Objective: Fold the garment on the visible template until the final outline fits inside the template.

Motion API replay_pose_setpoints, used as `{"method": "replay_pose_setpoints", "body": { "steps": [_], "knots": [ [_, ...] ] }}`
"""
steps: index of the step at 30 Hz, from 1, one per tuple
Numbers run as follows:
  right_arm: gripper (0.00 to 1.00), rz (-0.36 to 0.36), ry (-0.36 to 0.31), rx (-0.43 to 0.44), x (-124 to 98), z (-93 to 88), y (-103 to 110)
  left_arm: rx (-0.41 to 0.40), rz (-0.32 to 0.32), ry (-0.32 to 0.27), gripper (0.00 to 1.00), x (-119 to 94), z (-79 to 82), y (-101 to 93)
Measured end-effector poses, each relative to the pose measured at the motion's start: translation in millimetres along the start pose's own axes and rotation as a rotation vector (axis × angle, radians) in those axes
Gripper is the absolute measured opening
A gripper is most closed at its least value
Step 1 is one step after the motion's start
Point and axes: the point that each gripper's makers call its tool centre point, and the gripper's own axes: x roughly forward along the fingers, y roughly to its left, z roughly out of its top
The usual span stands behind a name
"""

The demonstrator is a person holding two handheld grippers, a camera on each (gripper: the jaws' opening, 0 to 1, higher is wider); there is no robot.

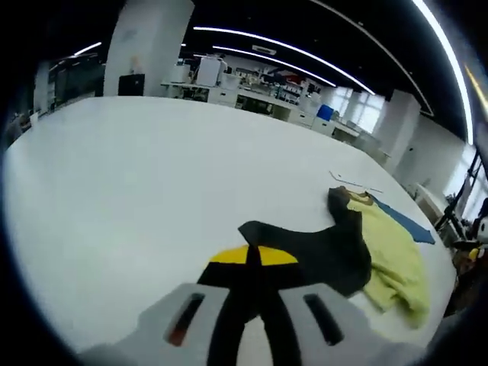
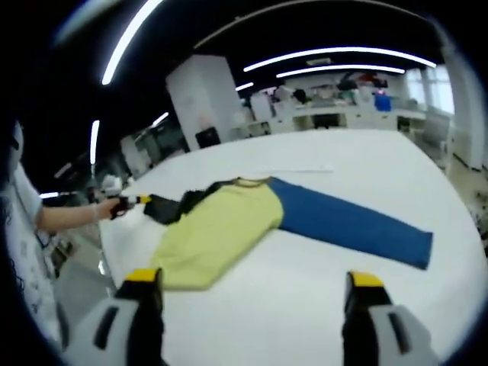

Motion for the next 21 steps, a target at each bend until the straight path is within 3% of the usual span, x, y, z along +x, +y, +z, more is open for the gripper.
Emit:
{"method": "replay_pose_setpoints", "body": {
  "steps": [8, 11, 15, 17, 21],
  "knots": [
    [0.99, 0.008, 0.046, -0.02, 10.9, -5.5, -4.2, 0.043, 0.067, 0.032, 0.0, 15.5, 5.2, 39.3],
    [0.99, 0.009, 0.051, -0.015, 13.9, -5.3, -3.3, 0.028, 0.089, 0.039, 0.0, 19.6, 4.5, 49.9],
    [0.99, 0.003, 0.063, -0.017, 15.3, -7.6, -2.7, 0.03, 0.137, 0.048, 0.0, 29.9, 9.0, 78.8],
    [0.99, 0.003, 0.065, -0.009, 15.3, -8.6, -2.4, 0.008, 0.15, 0.046, 0.0, 25.6, 6.9, 76.8],
    [0.99, -0.01, 0.077, -0.002, 16.2, -13.7, -5.0, 0.01, 0.194, 0.048, 0.0, 30.2, 14.6, 99.9]
  ]
}}
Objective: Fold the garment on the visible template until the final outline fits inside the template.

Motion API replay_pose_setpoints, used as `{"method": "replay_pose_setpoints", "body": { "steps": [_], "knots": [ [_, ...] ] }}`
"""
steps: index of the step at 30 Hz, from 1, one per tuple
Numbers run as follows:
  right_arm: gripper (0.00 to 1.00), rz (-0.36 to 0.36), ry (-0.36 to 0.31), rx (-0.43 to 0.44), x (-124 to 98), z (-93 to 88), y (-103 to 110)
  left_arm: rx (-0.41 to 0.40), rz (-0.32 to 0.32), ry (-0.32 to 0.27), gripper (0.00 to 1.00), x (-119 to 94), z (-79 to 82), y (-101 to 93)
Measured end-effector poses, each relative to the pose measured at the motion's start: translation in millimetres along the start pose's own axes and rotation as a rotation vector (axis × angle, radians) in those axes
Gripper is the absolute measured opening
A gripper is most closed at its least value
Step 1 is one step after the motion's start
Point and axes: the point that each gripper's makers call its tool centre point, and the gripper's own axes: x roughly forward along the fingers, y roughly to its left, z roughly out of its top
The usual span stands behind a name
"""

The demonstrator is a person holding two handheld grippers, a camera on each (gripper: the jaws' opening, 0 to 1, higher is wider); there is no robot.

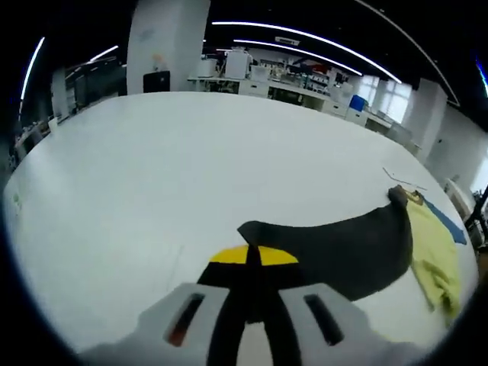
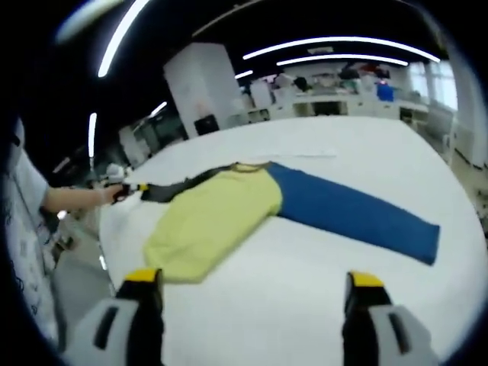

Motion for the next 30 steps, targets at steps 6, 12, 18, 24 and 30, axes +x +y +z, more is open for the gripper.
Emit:
{"method": "replay_pose_setpoints", "body": {
  "steps": [6, 12, 18, 24, 30],
  "knots": [
    [0.99, -0.005, 0.009, 0.007, 1.0, -4.4, 0.1, -0.016, 0.03, -0.004, 0.0, 8.8, 10.4, 18.1],
    [0.99, -0.007, 0.011, 0.013, 0.6, -6.0, -0.4, 0.019, 0.04, 0.007, 0.0, 23.9, 24.7, 30.2],
    [0.99, -0.016, 0.005, 0.024, -1.4, -6.2, -1.1, 0.045, 0.049, 0.012, 0.0, 31.3, 32.0, 23.5],
    [0.99, -0.017, 0.009, 0.026, -1.6, -8.8, -1.8, 0.041, 0.087, 0.12, 0.0, 28.2, 8.0, 24.0],
    [0.99, -0.014, 0.007, 0.036, -0.8, -9.9, -1.9, 0.066, 0.089, 0.181, 0.0, 26.5, -6.1, 24.7]
  ]
}}
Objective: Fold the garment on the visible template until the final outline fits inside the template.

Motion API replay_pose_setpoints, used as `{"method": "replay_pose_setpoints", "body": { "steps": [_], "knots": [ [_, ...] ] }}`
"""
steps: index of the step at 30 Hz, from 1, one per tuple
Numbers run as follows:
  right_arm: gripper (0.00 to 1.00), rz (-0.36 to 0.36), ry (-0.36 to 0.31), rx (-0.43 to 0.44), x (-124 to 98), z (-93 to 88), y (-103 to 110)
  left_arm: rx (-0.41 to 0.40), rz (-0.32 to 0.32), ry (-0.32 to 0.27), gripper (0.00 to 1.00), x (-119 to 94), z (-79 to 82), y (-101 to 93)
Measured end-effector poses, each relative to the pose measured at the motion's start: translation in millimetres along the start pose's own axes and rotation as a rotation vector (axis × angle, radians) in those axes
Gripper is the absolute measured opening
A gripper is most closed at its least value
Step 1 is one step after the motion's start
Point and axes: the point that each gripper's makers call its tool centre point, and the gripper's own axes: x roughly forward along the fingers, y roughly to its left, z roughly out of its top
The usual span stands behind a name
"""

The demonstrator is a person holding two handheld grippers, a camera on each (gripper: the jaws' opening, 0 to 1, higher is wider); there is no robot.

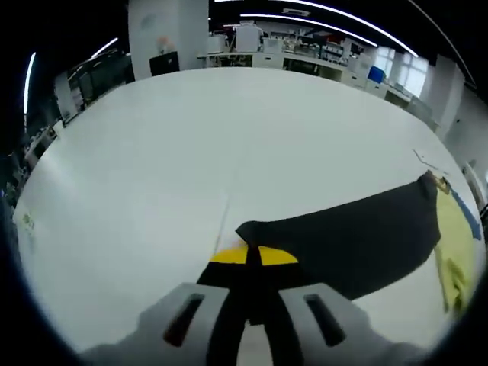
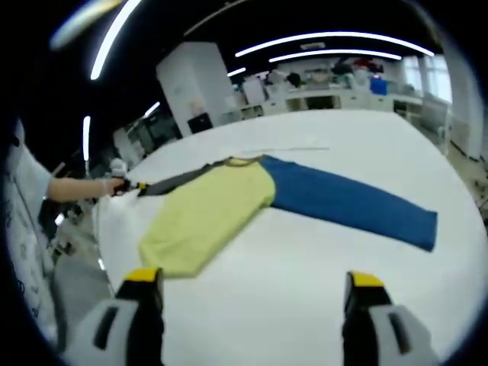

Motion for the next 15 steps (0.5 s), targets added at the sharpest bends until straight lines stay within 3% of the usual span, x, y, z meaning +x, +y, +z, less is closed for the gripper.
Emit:
{"method": "replay_pose_setpoints", "body": {
  "steps": [6, 8, 10, 11, 12, 13, 14, 15],
  "knots": [
    [0.99, 0.007, 0.011, -0.008, 2.1, -0.8, 0.7, 0.008, 0.004, 0.014, 0.0, -2.6, -2.3, -0.2],
    [0.99, 0.009, 0.006, -0.008, 2.7, 1.4, 2.0, 0.005, -0.008, 0.005, 0.05, -3.3, -1.4, -0.3],
    [0.99, 0.011, 0.002, -0.009, 2.7, 3.1, 2.3, -0.03, -0.026, 0.026, 0.23, -3.0, -5.4, -2.5],
    [0.99, 0.01, 0.002, -0.011, 2.7, 3.2, 1.9, -0.007, -0.038, -0.027, 0.31, -0.5, 4.2, -3.4],
    [0.99, 0.012, 0.003, -0.011, 2.5, 2.9, 1.5, -0.023, -0.031, 0.005, 0.38, -3.1, -1.8, -3.7],
    [0.99, 0.016, 0.002, -0.014, 2.9, 1.6, 3.7, 0.008, -0.048, 0.015, 0.52, -3.7, -3.0, -4.6],
    [0.99, 0.017, 0.001, -0.014, 2.9, 1.6, 4.3, 0.013, -0.132, -0.055, 0.53, -14.7, 3.7, -20.0],
    [0.99, 0.018, 0.0, -0.014, 3.0, 1.5, 4.8, -0.004, -0.138, -0.048, 0.59, -17.6, 1.9, -21.5]
  ]
}}
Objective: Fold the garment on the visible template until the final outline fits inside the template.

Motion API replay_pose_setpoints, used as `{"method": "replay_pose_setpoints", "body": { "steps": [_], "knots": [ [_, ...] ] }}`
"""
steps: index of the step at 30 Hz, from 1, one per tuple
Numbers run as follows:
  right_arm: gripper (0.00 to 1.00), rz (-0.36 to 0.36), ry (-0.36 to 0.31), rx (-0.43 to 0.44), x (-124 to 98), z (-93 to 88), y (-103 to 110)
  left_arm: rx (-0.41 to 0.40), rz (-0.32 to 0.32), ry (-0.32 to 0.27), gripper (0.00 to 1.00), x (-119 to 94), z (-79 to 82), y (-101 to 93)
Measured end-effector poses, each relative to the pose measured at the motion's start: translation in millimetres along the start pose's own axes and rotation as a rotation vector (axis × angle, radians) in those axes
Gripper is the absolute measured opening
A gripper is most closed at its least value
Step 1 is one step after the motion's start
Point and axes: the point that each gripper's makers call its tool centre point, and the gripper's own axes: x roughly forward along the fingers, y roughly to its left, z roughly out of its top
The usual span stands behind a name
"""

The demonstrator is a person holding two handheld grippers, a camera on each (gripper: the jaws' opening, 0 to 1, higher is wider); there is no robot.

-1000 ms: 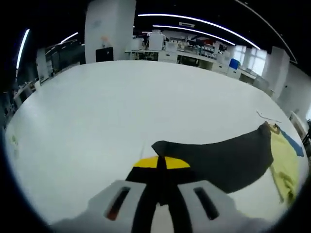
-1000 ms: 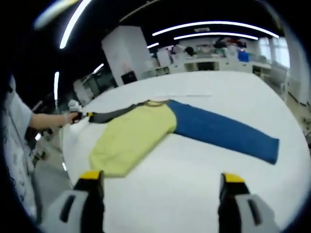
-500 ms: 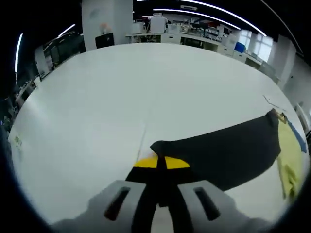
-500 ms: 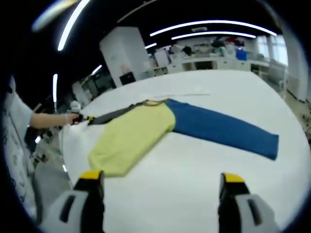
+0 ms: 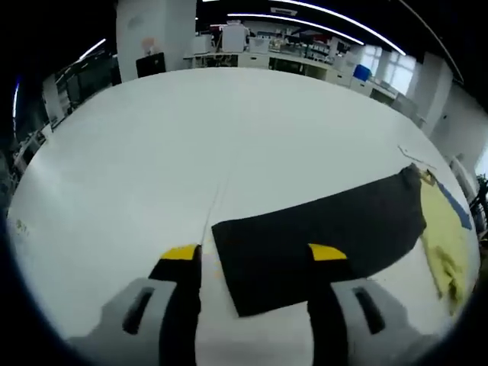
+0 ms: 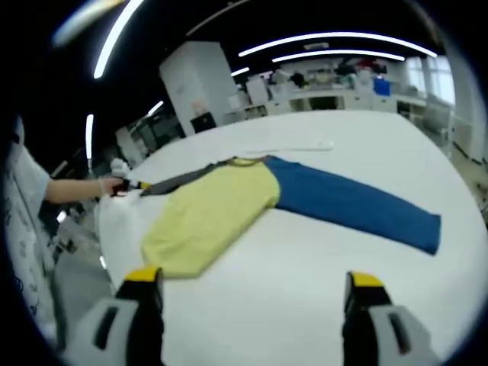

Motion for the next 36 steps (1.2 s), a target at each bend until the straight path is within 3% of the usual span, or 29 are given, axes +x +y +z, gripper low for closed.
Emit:
{"method": "replay_pose_setpoints", "body": {
  "steps": [2, 5, 6, 9, 13, 18, 20, 25, 32, 36],
  "knots": [
    [0.99, 0.004, -0.002, 0.0, 0.0, 0.2, 1.2, 0.025, -0.053, -0.042, 0.63, 1.0, 7.3, -7.1],
    [0.99, 0.01, -0.009, 0.0, 0.1, 1.6, 2.9, 0.093, -0.12, -0.053, 0.72, -9.3, 8.9, -22.4],
    [0.99, 0.012, -0.01, 0.001, 0.3, 1.6, 2.6, 0.098, -0.181, -0.069, 0.76, -14.2, 10.3, -36.8],
    [0.99, 0.02, -0.008, -0.005, 2.0, 1.8, 4.4, 0.167, -0.238, -0.083, 0.86, -23.5, 11.4, -51.3],
    [0.99, 0.033, -0.014, -0.014, 3.6, 6.2, 7.5, 0.192, -0.328, -0.132, 0.99, -32.1, 16.0, -72.6],
    [0.99, 0.043, -0.022, -0.038, 2.2, 11.4, 13.7, 0.238, -0.435, -0.16, 0.99, -54.3, 14.1, -110.6],
    [0.99, 0.047, -0.023, -0.041, 1.0, 12.1, 13.4, 0.257, -0.443, -0.121, 0.99, -60.5, 6.8, -119.3],
    [0.99, 0.05, -0.037, -0.054, -0.2, 15.5, 15.7, 0.271, -0.505, -0.144, 0.99, -80.6, 8.6, -147.5],
    [0.99, 0.06, -0.042, -0.078, -3.0, 15.3, 20.2, 0.293, -0.562, -0.163, 0.98, -111.1, -0.8, -179.1],
    [0.99, 0.062, -0.038, -0.088, -6.4, 13.8, 18.0, 0.306, -0.585, -0.183, 0.95, -116.4, -4.9, -185.2]
  ]
}}
